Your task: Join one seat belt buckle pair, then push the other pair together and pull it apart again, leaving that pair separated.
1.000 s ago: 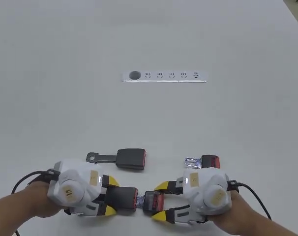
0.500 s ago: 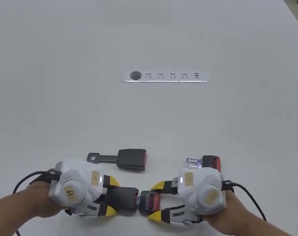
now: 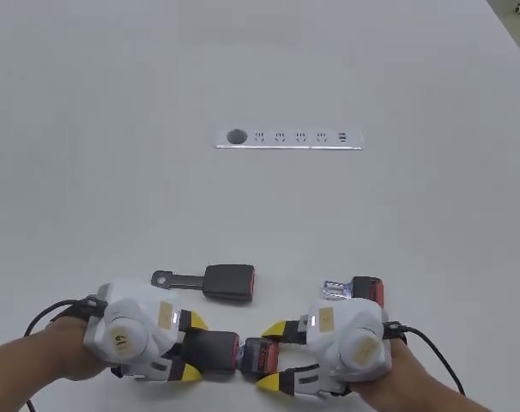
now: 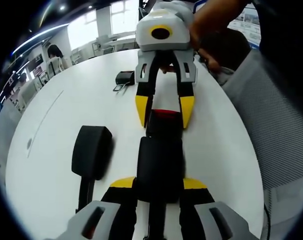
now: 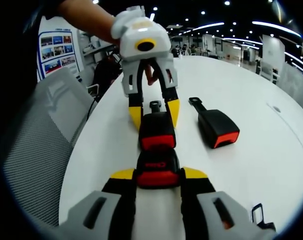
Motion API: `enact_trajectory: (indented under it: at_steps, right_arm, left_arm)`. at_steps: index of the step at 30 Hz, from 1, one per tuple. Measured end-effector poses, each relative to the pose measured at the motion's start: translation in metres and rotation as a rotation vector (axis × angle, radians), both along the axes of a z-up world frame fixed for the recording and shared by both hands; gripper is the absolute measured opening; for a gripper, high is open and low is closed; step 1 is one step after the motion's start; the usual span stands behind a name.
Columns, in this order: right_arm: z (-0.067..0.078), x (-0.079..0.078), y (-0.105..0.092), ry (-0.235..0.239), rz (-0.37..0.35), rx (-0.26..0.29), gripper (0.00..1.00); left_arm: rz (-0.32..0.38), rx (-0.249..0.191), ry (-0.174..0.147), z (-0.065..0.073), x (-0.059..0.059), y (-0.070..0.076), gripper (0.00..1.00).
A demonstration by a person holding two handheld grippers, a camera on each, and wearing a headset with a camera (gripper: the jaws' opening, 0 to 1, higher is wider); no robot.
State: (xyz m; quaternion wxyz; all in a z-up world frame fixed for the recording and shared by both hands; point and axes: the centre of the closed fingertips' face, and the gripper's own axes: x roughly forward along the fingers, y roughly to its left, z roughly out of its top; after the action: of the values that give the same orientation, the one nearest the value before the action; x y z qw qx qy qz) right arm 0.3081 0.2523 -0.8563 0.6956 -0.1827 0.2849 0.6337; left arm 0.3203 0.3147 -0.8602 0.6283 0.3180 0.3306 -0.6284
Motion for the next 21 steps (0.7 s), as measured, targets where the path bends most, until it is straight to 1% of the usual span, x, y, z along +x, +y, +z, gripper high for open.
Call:
enact_trajectory:
  at_steps: [4,6,9,13,16,21]
  right_arm:
    - [0.0000,-0.0010,-0.0006,-0.008,-0.009,0.001,0.34]
    - [-0.0005,-0.0009,-0.0014,-0.022,-0.011,0.003,0.34]
    - [0.0000,0.0005,-0.0020,-0.021,-0.023,0.021,0.33]
    - [0.0001,-0.0001,-0.0020,-0.035,-0.025,0.035,0.33]
    - [0.0009,0.0000,-0.0027,-0.038,-0.040,0.063,0.33]
    - [0.0013,0.0011,-0.0028,-0.035,-0.050,0.087,0.33]
  left_arm:
    - [-0.021,0.005,-0.003,0.0001,-0.0004,0.0002,0.33]
    - [-0.015,-0.020,-0.001,0.0003,-0.0008,0.0015,0.33]
    - [-0.017,-0.036,-0.004,0.0003,-0.0007,0.0024,0.33]
    - [-0.040,-0.052,0.001,-0.0001,-0.0003,0.0027,0.33]
    - [-0.052,-0.062,0.003,0.0005,-0.0003,0.0032,0.33]
    - [-0.059,-0.083,0.006,0.0011,-0.0008,0.0030,0.32]
